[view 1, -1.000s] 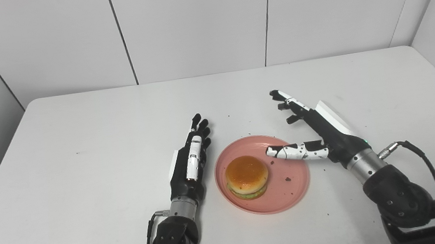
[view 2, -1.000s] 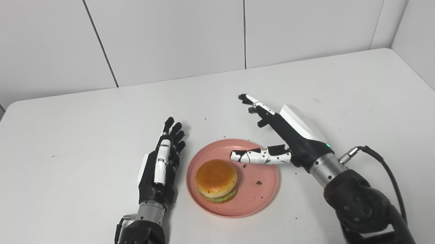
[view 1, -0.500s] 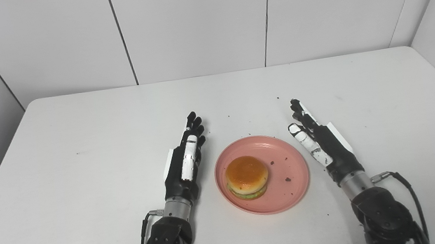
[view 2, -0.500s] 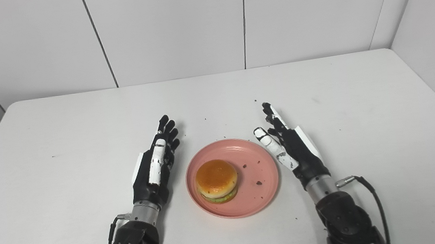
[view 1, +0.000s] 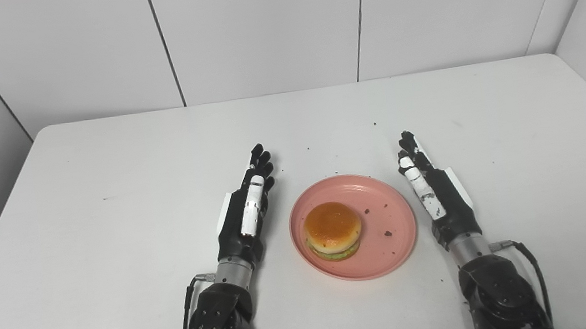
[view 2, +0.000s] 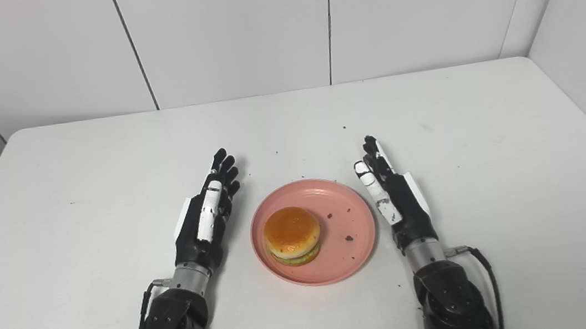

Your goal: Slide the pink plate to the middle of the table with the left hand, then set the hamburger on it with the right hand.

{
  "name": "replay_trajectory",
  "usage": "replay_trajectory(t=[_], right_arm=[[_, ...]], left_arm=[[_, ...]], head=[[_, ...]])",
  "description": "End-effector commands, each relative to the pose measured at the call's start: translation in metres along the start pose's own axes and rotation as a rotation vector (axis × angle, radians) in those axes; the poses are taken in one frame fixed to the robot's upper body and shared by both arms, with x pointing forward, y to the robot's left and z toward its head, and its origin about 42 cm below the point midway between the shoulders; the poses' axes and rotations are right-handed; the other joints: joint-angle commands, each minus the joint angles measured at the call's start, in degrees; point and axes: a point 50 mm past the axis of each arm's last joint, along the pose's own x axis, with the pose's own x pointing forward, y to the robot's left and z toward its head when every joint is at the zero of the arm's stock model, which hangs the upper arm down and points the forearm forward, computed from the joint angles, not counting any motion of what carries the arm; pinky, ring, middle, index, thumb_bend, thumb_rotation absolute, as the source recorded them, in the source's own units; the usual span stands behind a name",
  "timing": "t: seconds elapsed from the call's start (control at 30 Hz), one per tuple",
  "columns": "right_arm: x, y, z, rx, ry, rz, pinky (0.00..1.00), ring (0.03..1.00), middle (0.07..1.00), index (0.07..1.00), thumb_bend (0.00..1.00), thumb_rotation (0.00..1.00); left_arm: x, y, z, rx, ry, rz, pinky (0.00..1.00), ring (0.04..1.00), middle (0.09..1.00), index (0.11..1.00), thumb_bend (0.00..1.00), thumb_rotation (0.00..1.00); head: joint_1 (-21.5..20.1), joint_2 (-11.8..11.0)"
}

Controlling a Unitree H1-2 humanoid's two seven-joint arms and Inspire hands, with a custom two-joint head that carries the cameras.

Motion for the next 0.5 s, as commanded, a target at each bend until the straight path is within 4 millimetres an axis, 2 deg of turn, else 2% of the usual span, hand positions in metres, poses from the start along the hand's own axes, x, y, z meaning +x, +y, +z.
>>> replay_trajectory(t=[0.0, 0.2, 0.47], right_arm=[[0.0143, 0.0027, 0.0177, 0.045, -0.126, -0.002, 1.0, 1.0, 1.0, 1.0, 0.64, 0.97], [0.0191, 0.002, 0.0146, 0.06, -0.159, 0.0, 1.0, 1.0, 1.0, 1.0, 0.66, 0.96], [0.0223, -0.0011, 0.0153, 0.098, -0.158, -0.01, 1.0, 1.0, 1.0, 1.0, 0.65, 0.95]], left_arm=[[0.0017, 0.0031, 0.0056, 0.011, -0.012, -0.016, 1.0, 1.0, 1.0, 1.0, 0.31, 1.0], [0.0012, 0.005, 0.0049, 0.024, -0.02, -0.016, 1.0, 1.0, 1.0, 1.0, 0.3, 1.0], [0.0015, 0.0038, 0.0042, 0.035, -0.028, 0.008, 1.0, 1.0, 1.0, 1.0, 0.31, 1.0]], head=[[0.0, 0.18], [-0.06, 0.34], [0.63, 0.61]])
